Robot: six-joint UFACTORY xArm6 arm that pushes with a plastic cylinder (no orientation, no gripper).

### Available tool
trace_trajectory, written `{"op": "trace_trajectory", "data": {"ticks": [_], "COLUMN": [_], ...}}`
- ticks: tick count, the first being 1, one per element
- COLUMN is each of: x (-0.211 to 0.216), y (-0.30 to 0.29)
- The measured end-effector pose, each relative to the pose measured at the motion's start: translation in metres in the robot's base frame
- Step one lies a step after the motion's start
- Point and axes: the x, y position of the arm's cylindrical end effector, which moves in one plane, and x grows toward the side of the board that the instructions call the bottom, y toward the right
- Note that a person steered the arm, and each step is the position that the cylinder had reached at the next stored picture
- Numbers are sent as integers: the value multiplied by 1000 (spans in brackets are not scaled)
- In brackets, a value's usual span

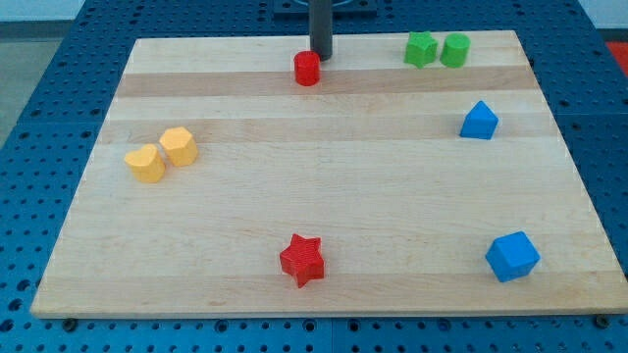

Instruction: Move the red circle towards bottom center of the board

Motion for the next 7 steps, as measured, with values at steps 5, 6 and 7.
{"op": "trace_trajectory", "data": {"ticks": [5, 6, 7], "x": [142, 147, 89], "y": [-15, -15, -13]}}
